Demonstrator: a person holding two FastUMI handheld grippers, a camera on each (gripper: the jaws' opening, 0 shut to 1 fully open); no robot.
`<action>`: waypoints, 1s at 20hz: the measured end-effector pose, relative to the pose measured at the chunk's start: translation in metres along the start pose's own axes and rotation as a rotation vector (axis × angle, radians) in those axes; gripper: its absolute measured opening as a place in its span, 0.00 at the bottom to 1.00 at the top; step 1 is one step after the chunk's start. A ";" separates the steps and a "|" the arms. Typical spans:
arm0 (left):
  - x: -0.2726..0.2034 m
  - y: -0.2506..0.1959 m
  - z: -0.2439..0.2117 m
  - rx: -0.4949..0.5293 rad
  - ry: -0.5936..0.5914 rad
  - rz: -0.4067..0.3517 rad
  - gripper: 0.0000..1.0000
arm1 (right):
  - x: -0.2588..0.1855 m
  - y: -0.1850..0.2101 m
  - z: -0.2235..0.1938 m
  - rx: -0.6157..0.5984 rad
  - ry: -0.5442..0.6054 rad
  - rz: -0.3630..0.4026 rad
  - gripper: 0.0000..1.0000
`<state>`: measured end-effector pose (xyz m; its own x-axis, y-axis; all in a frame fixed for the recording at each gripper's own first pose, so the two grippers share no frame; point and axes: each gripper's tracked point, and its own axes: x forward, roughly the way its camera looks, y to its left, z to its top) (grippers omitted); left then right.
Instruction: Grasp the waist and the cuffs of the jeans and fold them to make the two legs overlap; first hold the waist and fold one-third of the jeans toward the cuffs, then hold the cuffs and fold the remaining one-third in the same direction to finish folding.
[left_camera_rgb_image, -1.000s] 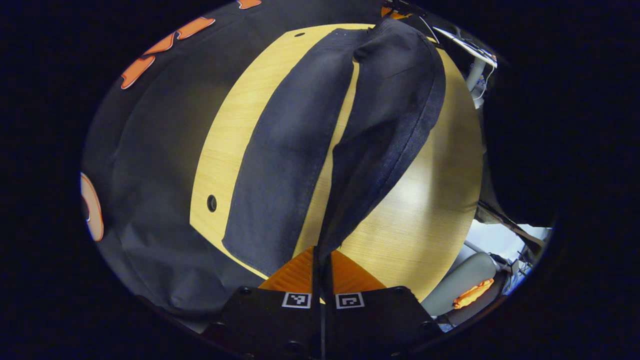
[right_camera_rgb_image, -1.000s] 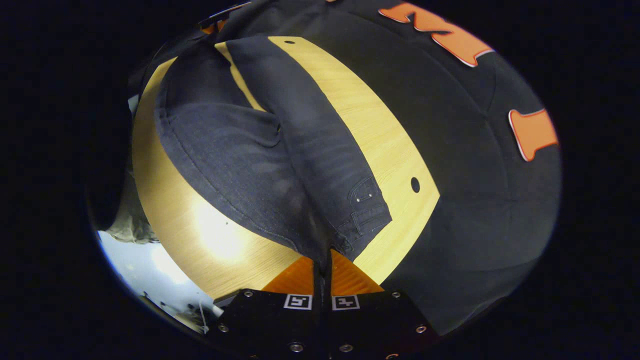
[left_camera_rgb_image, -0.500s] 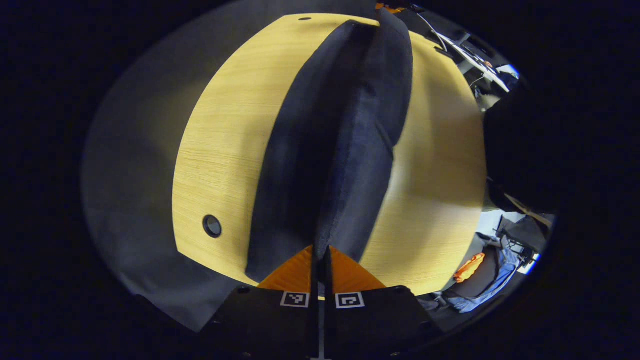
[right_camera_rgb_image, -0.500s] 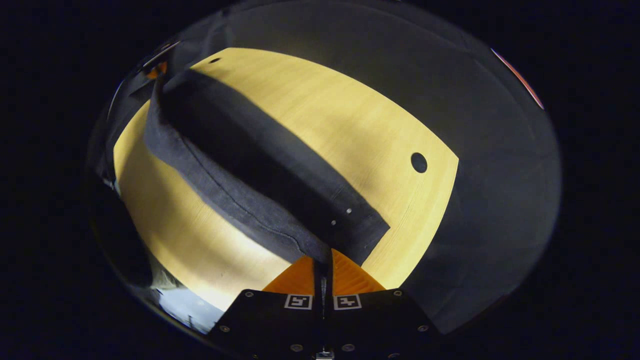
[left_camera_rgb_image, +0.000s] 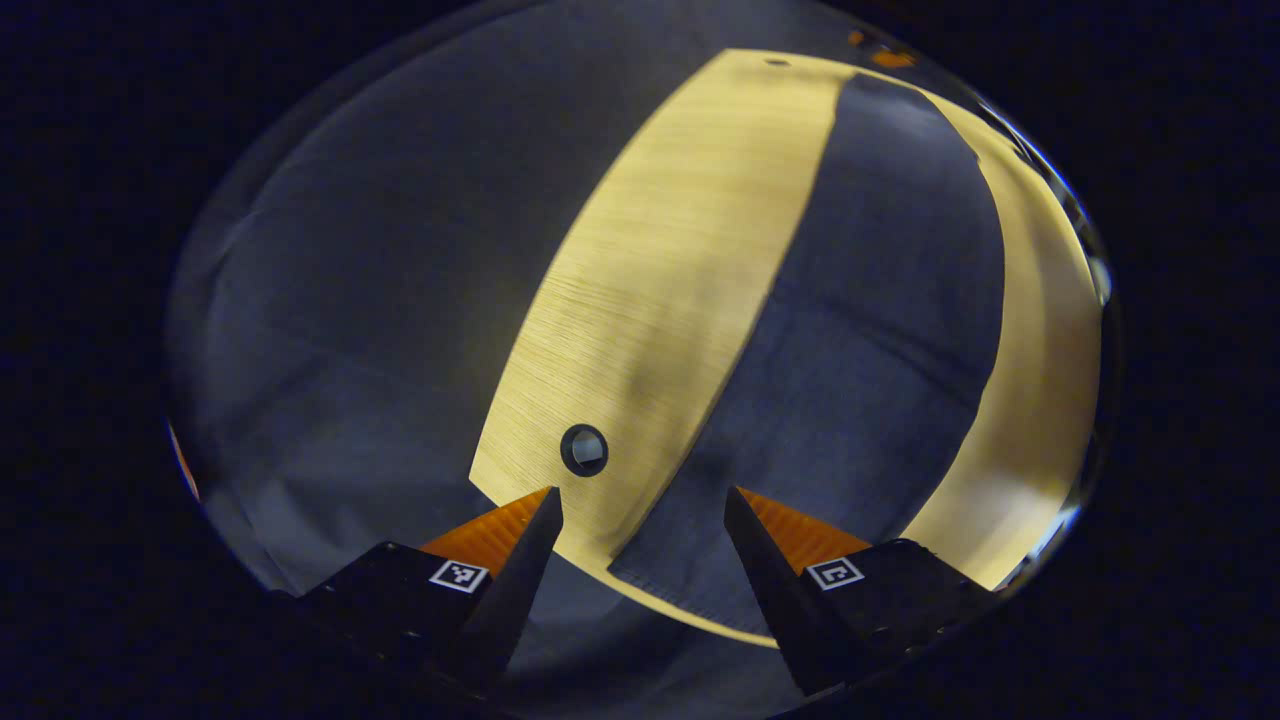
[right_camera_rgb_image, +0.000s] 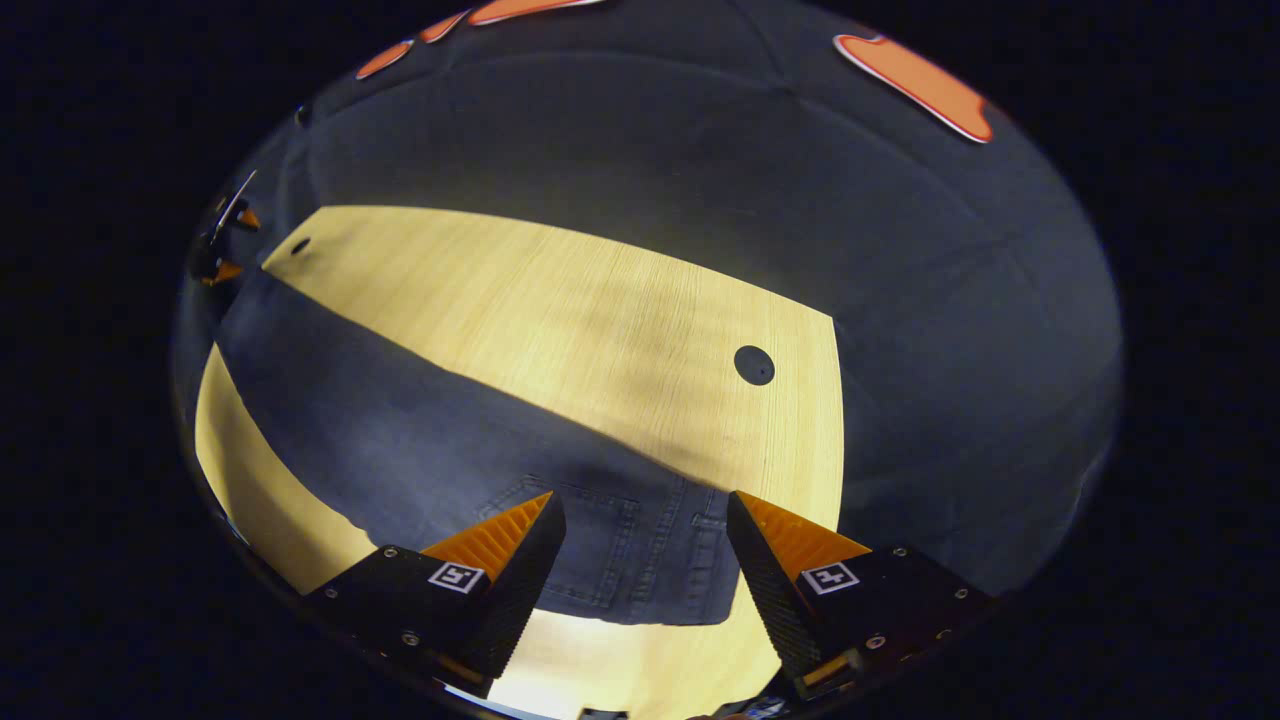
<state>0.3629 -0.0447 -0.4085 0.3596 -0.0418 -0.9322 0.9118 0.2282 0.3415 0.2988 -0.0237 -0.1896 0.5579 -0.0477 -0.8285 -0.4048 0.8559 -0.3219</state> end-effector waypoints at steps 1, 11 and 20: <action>-0.007 -0.002 0.000 -0.106 -0.068 0.032 1.00 | -0.012 0.002 0.002 0.058 -0.034 0.008 0.99; -0.015 0.002 0.055 -0.587 -0.529 0.286 0.99 | 0.039 0.005 -0.058 1.263 -0.205 0.116 0.98; -0.054 -0.067 0.096 -0.637 -0.511 0.316 1.00 | 0.050 0.002 -0.041 1.440 -0.187 0.171 0.97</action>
<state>0.3013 -0.1515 -0.3694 0.7607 -0.2808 -0.5853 0.5251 0.7963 0.3004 0.2959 -0.0450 -0.2501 0.7080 0.0754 -0.7021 0.5220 0.6137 0.5923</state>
